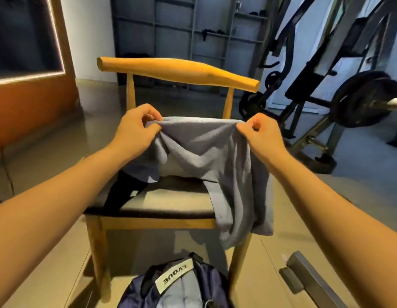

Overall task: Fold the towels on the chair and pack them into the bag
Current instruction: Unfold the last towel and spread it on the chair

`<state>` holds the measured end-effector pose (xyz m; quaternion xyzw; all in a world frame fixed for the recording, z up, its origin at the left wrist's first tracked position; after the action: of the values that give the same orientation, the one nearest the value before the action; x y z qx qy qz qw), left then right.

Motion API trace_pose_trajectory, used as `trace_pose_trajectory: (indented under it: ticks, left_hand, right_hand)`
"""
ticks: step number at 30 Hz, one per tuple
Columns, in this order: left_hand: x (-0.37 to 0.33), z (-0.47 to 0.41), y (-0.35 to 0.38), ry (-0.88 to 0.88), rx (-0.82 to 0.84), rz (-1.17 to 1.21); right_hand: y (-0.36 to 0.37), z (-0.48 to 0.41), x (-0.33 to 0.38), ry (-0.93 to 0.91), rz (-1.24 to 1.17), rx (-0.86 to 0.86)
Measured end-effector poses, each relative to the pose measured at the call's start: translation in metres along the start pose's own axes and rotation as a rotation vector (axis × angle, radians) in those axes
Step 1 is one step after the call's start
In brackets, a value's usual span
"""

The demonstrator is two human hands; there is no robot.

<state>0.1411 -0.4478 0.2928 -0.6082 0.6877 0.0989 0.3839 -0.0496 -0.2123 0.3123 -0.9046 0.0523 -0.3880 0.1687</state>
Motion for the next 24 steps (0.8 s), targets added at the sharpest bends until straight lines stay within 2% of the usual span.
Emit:
trace_pose_trajectory:
  ticks: [2, 4, 5, 7, 9, 15, 18, 20, 24]
  left_hand:
    - [0.012, 0.002, 0.001, -0.034, 0.274, -0.066]
    - [0.021, 0.006, 0.004, -0.104, 0.56, -0.128]
    - [0.024, 0.008, 0.005, -0.156, 0.641, -0.129]
    - [0.029, 0.008, 0.011, -0.219, 0.664, -0.082]
    - [0.033, 0.005, 0.019, -0.18, 0.653, -0.098]
    - [0.016, 0.018, 0.056, -0.199, 0.943, 0.016]
    - [0.006, 0.021, 0.064, -0.141, 1.004, 0.04]
    - [0.002, 0.021, 0.065, -0.137, 0.981, 0.072]
    - [-0.004, 0.013, 0.062, -0.248, 0.805, 0.172]
  right_hand:
    - [0.013, 0.007, -0.014, 0.128, 0.048, 0.187]
    - [0.023, 0.02, -0.025, 0.241, 0.075, 0.514]
    - [0.026, 0.028, -0.028, 0.259, 0.09, 0.666]
    - [0.031, 0.039, -0.025, 0.257, 0.083, 0.845]
    - [0.035, 0.042, -0.014, 0.244, 0.032, 0.866]
    - [0.04, 0.036, 0.005, 0.287, -0.192, 0.878]
    - [0.035, 0.037, 0.001, 0.308, -0.255, 0.938]
    - [0.03, 0.036, -0.004, 0.375, -0.318, 0.922]
    - [0.028, 0.036, -0.011, 0.536, -0.501, 0.833]
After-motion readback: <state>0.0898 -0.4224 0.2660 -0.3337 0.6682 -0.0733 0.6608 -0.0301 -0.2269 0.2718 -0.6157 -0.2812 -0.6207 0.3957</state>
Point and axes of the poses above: each hand's wrist, its own z-axis away from the middle knuckle, its own y-axis out of the palm, x = y × z, the point moved 3 cm from there along -z, towards the middle knuckle, and after that the axes turned 12 degrees about -x, right-handed, at the moved point
